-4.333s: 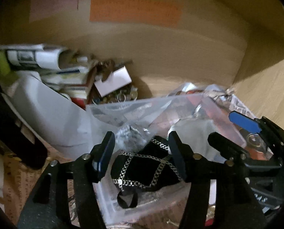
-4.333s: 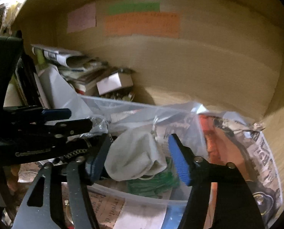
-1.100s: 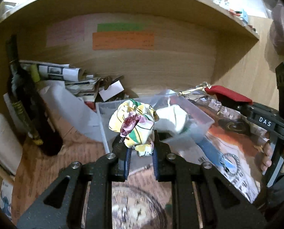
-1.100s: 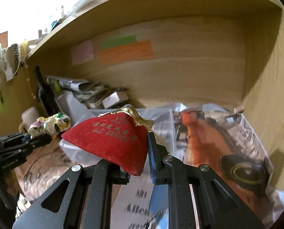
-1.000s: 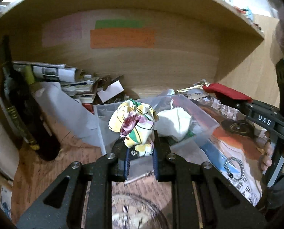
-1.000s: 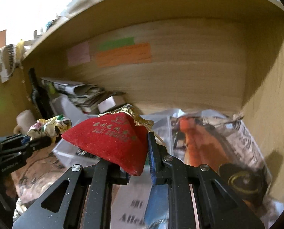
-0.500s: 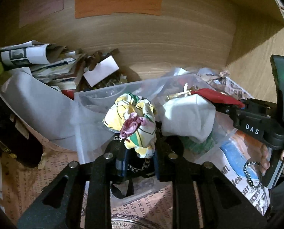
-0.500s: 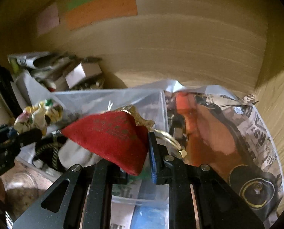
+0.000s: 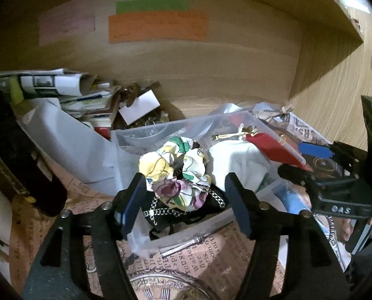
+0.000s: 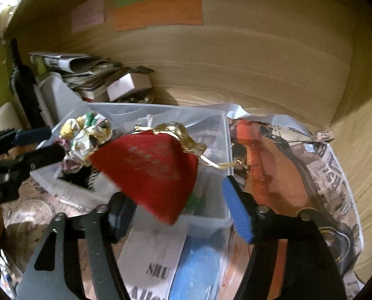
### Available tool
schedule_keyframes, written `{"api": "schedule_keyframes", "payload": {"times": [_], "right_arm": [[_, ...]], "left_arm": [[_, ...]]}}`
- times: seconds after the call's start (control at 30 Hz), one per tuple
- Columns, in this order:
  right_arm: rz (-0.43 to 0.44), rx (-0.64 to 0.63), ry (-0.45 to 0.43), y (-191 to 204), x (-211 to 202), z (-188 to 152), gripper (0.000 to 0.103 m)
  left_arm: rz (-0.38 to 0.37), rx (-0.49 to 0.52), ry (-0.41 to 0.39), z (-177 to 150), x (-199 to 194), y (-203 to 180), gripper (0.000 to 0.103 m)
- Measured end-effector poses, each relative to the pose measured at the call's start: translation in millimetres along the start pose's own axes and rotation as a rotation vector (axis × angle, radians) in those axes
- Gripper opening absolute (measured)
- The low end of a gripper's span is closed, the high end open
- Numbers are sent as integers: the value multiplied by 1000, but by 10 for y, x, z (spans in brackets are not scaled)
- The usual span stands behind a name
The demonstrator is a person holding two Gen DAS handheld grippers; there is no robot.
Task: Organize soft objects
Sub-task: 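Lower the red pouch and floral scrunchie into the box and open both tools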
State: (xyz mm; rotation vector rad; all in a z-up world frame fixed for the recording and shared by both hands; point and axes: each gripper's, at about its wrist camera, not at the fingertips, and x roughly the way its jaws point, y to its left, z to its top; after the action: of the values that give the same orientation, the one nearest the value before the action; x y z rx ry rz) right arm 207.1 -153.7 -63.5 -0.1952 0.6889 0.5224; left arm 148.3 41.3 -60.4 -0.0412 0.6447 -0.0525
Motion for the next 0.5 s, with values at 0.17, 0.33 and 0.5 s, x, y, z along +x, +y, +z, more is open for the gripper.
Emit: {"api": "schedule_keyframes", "payload": {"times": [0.17,0.33,0.5], "right_arm": [[4,-14,-27,32,-193,-63,76],[13,22,-96,3,-477,-193,83],[15,71,-107,-72,-645,-435,84]], "left_arm": [[-8,-1,-23,-34,-196,-59,71],[-9,3,-57,-148,-421,-129,82],[-25,6,-36,-340,-518,-230,88]]}}
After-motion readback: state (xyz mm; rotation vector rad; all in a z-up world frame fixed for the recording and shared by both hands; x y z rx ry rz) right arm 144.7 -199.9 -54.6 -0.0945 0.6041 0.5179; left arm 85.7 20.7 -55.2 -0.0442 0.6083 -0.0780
